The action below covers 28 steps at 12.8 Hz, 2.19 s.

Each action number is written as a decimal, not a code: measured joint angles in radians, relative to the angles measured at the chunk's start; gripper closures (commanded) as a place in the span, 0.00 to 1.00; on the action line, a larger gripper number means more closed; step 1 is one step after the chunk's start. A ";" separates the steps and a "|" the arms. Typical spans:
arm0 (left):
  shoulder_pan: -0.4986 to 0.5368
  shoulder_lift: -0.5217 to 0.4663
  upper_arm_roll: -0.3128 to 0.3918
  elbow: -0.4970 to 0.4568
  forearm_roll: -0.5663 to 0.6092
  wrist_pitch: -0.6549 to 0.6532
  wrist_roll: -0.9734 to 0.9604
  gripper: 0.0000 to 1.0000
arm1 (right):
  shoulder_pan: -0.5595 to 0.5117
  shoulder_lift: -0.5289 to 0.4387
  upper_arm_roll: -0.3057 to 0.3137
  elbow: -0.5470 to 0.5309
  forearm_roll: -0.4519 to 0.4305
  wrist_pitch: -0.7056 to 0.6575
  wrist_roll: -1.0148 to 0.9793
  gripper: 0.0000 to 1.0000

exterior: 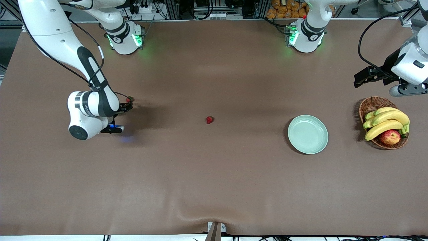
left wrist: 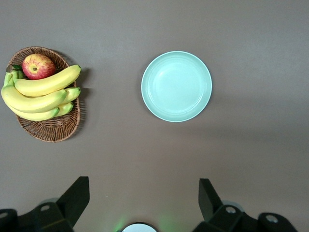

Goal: Collect all strawberries into plate
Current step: 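Move the right gripper back and grasp a second strawberry, then carry the second strawberry beside the first and release it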

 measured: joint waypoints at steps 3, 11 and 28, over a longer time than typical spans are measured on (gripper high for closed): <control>0.000 0.000 0.000 -0.002 0.000 0.000 0.000 0.00 | 0.007 0.009 0.004 -0.018 -0.001 0.000 0.000 0.15; 0.000 0.000 0.000 -0.006 0.000 0.002 0.000 0.00 | 0.044 0.027 0.005 -0.025 -0.003 0.002 0.000 0.59; 0.000 0.000 0.000 -0.007 0.000 0.008 0.000 0.00 | 0.152 -0.003 0.018 0.294 0.193 -0.010 0.006 0.90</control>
